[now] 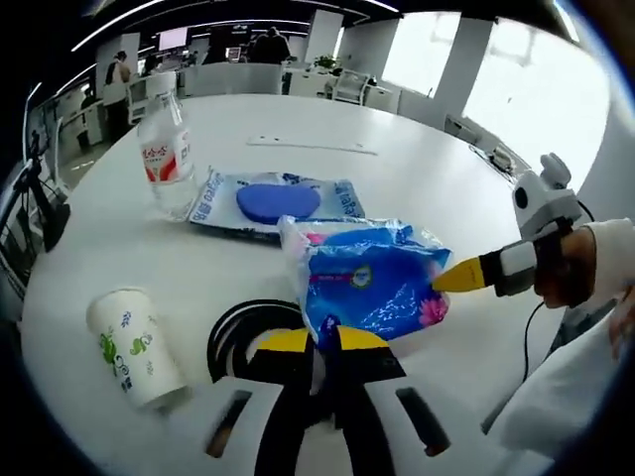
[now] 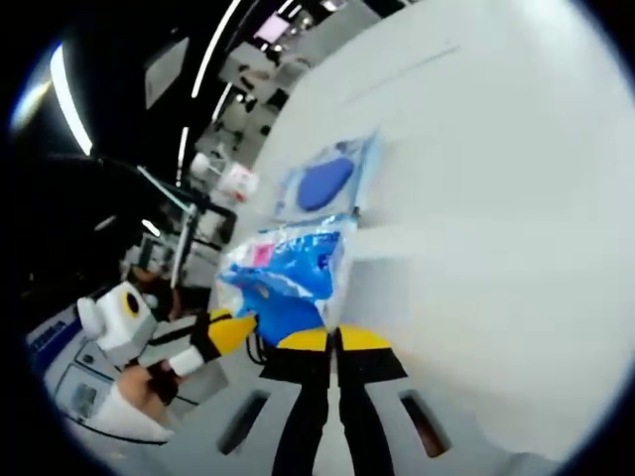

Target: Arrange the tabletop items into an orderly group along one side of the table until the central work area is clear of visible clutter.

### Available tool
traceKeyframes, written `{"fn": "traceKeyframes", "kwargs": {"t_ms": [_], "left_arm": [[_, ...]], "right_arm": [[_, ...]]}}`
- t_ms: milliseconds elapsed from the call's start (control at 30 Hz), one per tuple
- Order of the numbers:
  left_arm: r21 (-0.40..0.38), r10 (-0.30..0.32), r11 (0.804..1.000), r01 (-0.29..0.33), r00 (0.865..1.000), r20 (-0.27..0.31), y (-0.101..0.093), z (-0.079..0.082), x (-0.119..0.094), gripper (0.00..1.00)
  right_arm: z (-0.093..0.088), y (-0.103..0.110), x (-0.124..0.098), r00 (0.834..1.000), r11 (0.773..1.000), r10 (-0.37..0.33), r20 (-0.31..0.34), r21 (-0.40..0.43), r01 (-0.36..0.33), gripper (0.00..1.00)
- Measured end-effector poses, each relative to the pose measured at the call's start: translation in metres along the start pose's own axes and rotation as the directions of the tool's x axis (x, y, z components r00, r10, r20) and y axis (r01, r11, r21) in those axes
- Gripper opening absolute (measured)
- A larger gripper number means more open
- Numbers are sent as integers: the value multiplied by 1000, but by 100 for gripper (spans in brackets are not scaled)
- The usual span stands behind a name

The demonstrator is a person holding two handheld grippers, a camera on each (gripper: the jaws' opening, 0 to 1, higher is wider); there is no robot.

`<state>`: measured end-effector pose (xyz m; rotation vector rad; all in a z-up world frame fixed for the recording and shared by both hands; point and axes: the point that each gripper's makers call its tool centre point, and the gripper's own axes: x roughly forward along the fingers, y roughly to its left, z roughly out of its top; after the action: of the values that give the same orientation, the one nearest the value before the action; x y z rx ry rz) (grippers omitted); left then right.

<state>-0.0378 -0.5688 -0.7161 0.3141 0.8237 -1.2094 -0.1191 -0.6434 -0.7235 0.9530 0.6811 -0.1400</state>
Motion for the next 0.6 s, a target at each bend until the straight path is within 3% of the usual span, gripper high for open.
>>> {"fn": "traceKeyframes", "kwargs": {"t_ms": [100, 600], "left_arm": [[10, -26, 1000, 26, 1000, 4, -13, 2, 2, 4], [32, -173, 984, 173, 985, 1, -74, 7, 15, 5]], "right_arm": [[2, -5, -13, 1000, 1000, -11, 18, -22, 11, 0], [6, -39, -71, 989, 993, -71, 128, 101, 58, 0]]}}
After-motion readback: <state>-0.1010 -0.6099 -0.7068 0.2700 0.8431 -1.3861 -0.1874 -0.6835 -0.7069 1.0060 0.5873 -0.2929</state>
